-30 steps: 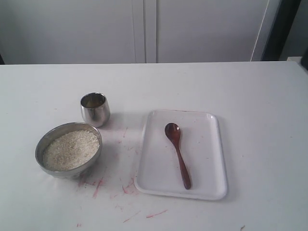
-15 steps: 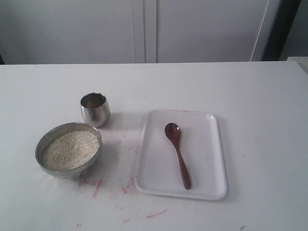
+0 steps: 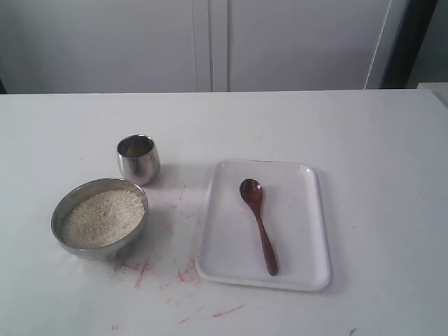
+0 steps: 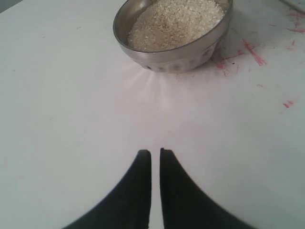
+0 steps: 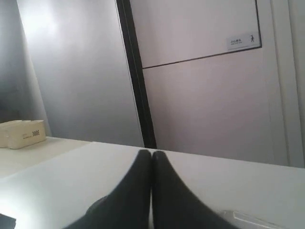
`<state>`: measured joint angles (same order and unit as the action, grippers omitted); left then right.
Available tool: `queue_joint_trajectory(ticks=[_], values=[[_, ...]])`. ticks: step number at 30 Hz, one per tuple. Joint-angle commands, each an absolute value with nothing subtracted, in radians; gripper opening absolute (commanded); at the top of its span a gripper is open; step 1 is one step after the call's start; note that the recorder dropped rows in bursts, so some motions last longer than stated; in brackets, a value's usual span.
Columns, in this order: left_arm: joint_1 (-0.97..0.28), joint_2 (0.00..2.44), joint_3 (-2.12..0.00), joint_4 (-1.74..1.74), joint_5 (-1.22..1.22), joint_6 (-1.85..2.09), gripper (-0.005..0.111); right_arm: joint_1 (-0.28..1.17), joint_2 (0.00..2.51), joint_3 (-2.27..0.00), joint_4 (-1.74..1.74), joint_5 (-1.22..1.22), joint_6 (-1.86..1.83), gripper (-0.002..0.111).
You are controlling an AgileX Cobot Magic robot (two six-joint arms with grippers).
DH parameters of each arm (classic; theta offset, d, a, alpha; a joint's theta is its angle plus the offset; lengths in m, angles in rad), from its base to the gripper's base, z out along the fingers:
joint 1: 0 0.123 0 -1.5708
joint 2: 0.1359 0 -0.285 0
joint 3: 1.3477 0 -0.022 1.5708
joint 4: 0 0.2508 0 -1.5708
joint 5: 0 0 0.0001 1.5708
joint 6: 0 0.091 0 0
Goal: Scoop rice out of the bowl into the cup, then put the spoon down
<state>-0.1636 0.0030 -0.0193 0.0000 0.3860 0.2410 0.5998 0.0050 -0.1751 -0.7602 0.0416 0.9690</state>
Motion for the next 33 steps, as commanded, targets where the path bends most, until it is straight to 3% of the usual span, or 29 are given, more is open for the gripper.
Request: queue_joint_trajectory(ticks=[1, 18, 33], values=[[-0.166, 0.000, -0.010, 0.000, 0.419, 0.235, 0.014, 0.598, 0.000, -0.108, -0.755, -0.022, 0.972, 0.000], [-0.166, 0.000, -0.010, 0.000, 0.419, 0.235, 0.014, 0.598, 0.000, 0.000, -0.755, -0.043, 0.950, 0.000], [-0.166, 0.000, -0.010, 0.000, 0.419, 0.235, 0.014, 0.598, 0.000, 0.000, -0.059, 0.065, 0.124, 0.000]])
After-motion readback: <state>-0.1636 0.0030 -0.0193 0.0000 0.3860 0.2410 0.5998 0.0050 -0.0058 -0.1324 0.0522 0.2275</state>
